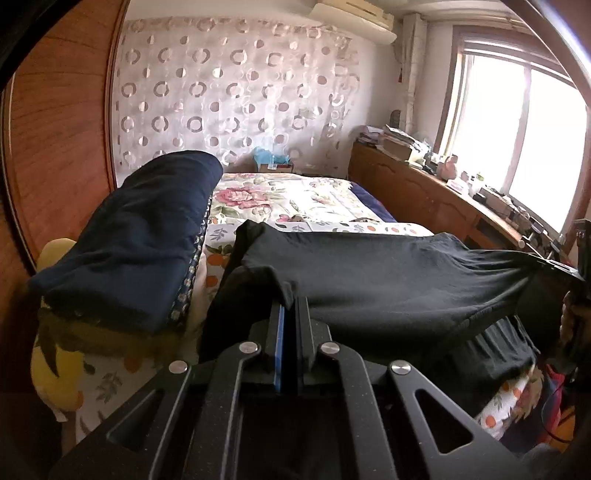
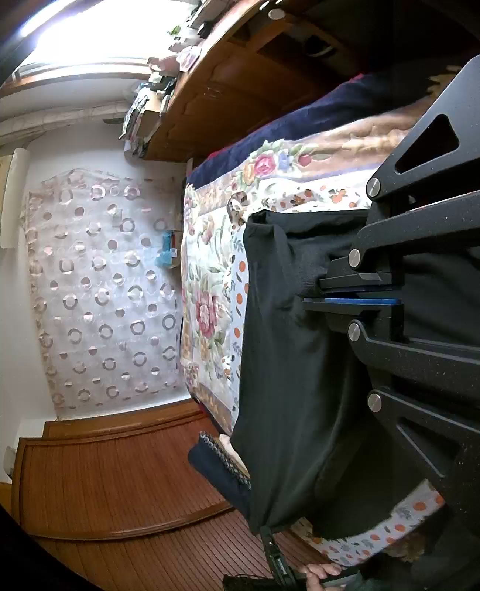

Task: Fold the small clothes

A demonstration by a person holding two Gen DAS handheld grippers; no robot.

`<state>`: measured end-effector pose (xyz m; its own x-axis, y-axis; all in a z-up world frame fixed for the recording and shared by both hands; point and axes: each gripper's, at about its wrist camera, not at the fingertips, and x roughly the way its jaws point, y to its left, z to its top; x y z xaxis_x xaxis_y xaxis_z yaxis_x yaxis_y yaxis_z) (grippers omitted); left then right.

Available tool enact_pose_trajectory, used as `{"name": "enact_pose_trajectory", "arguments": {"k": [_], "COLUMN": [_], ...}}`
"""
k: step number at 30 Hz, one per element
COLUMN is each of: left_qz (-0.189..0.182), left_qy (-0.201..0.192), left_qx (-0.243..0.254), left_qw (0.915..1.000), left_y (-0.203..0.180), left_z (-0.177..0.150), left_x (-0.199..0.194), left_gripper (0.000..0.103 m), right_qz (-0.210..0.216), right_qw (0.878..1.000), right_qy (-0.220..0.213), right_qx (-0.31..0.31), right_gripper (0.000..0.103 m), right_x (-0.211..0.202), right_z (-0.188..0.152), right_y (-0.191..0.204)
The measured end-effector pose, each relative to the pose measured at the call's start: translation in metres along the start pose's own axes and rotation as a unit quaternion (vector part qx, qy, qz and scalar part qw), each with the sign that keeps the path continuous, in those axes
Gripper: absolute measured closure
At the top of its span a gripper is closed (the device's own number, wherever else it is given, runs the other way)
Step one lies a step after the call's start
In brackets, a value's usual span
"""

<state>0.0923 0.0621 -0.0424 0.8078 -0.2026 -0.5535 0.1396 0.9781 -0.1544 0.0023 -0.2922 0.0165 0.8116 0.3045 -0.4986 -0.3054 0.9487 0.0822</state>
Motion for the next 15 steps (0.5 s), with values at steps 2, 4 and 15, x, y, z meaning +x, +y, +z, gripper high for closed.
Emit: {"name": "enact_pose_trajectory", "arguments": {"k": [2, 4, 15], "left_qz": [-0.001, 0.000, 0.028], "left_qy": [-0.002, -0.003, 0.006], "left_qx": [0.000, 0.002, -0.005], "left_qw": [1.0000, 1.0000, 0.9996], "left_y": [-0.001, -0.005, -0.003], "left_z": [-0.004, -0.008, -0.031], "left_x": [-0.007, -0.013, -0.033], "left_gripper": [0.097, 0.097, 0.099], "right_qz": [0.000, -0.003, 0.011], "right_qw": [1.000, 1.000, 0.999], "right_qy": [0.003, 0.005, 0.036], "right_qx": [-0.003, -0.006, 0.007], "right_gripper": [0.101, 0.101, 0.101], "right_x": [-0.006, -0.012, -0.017], "right_z": [-0.003, -0.006, -0.018], "right_y": [0.000, 0.000, 0.000]}}
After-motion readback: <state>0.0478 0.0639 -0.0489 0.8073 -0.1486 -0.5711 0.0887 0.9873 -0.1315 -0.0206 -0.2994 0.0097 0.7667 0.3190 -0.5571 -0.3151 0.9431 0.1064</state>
